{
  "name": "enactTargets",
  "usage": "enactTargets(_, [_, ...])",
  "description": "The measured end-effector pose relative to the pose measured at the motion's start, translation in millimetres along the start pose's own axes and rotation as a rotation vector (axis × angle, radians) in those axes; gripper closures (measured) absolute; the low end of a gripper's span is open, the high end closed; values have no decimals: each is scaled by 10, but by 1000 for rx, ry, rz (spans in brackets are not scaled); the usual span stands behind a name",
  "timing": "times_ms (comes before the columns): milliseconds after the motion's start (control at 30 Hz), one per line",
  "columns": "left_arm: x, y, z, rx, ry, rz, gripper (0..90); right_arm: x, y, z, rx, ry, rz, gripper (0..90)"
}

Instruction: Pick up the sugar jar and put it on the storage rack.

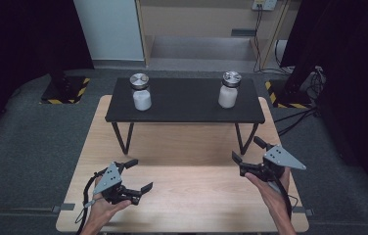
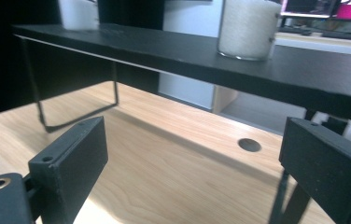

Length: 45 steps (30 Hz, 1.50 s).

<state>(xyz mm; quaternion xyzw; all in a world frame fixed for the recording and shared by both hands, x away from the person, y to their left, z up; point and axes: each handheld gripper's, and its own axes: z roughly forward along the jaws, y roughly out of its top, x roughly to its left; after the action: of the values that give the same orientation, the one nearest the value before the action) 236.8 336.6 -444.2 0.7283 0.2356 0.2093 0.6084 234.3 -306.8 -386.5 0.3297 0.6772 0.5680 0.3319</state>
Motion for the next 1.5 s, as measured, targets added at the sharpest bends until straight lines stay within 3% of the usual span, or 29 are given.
enactTargets(300, [-2,-2,11,3,-2,0,36,80,-132,-21,-13,-88,-3,80])
enactTargets(867, [-3,4,31,12,-7,5,36,13,-275,-111,2,-145,4,86])
enactTargets(1067, [-1,3,33,12,-10,6,36,-49,-325,-134,2,-128,21,85])
enactTargets(1300, [3,4,28,11,-12,5,36,-131,-388,-174,-38,-64,41,84])
enactTargets(1500, [4,1,28,10,-15,4,36,-158,-416,-208,-54,-54,49,84])
